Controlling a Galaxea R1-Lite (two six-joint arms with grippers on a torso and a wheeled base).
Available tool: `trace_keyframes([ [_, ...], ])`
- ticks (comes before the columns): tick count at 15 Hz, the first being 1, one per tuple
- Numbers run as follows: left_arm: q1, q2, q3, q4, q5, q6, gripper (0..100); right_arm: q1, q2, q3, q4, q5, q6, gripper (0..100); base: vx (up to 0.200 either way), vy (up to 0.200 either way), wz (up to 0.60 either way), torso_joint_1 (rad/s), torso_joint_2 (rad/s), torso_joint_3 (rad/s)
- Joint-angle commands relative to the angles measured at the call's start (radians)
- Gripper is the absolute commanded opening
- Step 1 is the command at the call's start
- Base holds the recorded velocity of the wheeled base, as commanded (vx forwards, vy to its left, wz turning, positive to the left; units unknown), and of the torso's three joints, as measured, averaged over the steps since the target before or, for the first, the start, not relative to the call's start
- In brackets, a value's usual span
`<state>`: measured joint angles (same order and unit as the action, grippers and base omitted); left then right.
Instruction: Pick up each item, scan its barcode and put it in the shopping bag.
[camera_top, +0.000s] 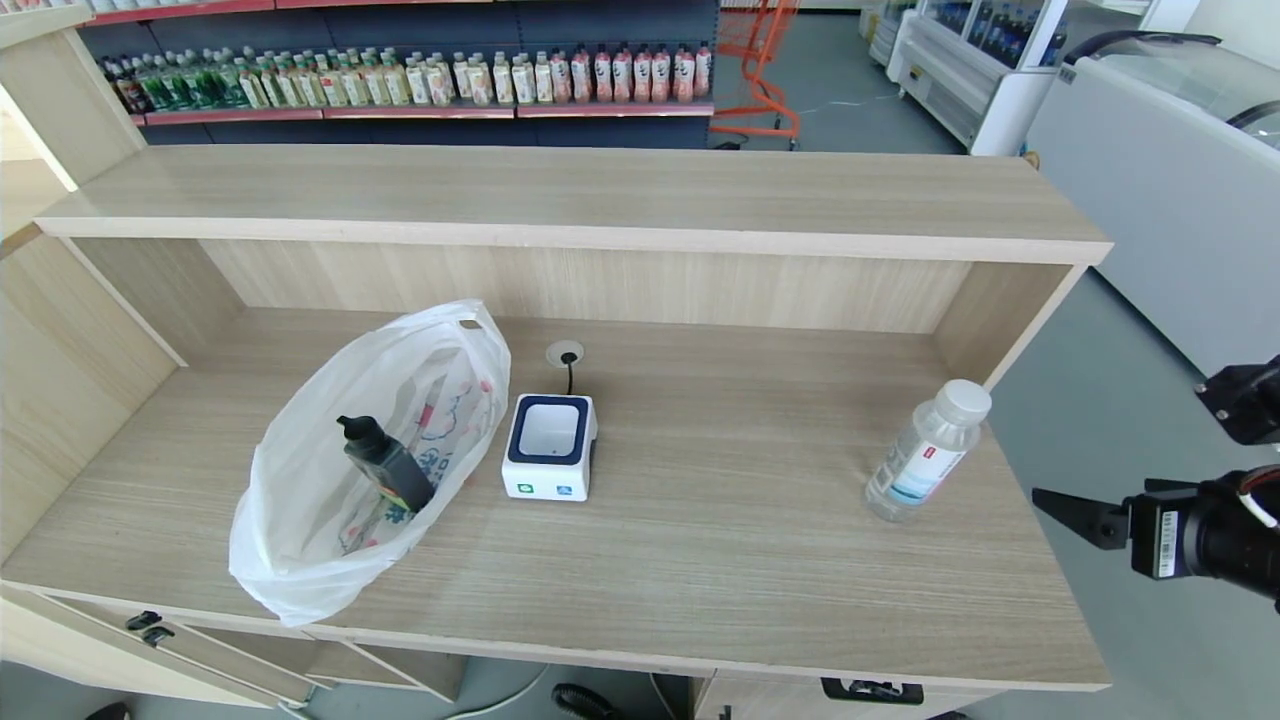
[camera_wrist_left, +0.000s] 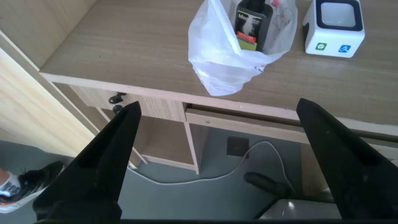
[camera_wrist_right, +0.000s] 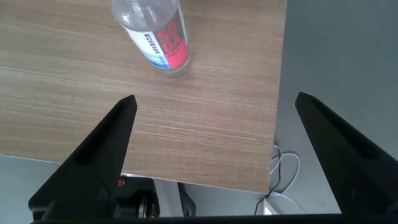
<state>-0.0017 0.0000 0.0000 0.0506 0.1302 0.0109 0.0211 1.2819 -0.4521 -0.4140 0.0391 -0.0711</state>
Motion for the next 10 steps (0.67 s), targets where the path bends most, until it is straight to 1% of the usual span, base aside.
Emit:
trace_keyframes([
  [1, 0.000, 0.002, 0.000, 0.000, 0.000, 0.000, 100, 0.056, 0.128, 0.032, -0.114, 0.019, -0.004, 100, 0.000, 0.000, 0.00, 0.000, 0.00, 0.000],
  [5, 0.000, 0.002, 0.000, 0.000, 0.000, 0.000, 100, 0.119, 0.229, 0.036, -0.232, 0.016, -0.006, 100, 0.000, 0.000, 0.00, 0.000, 0.00, 0.000],
  [8, 0.000, 0.002, 0.000, 0.000, 0.000, 0.000, 100, 0.119, 0.313, 0.043, -0.342, 0.011, -0.007, 100, 0.000, 0.000, 0.00, 0.000, 0.00, 0.000],
  [10, 0.000, 0.002, 0.000, 0.000, 0.000, 0.000, 100, 0.119, 0.338, 0.043, -0.364, 0.011, -0.006, 100, 0.000, 0.000, 0.00, 0.000, 0.00, 0.000],
])
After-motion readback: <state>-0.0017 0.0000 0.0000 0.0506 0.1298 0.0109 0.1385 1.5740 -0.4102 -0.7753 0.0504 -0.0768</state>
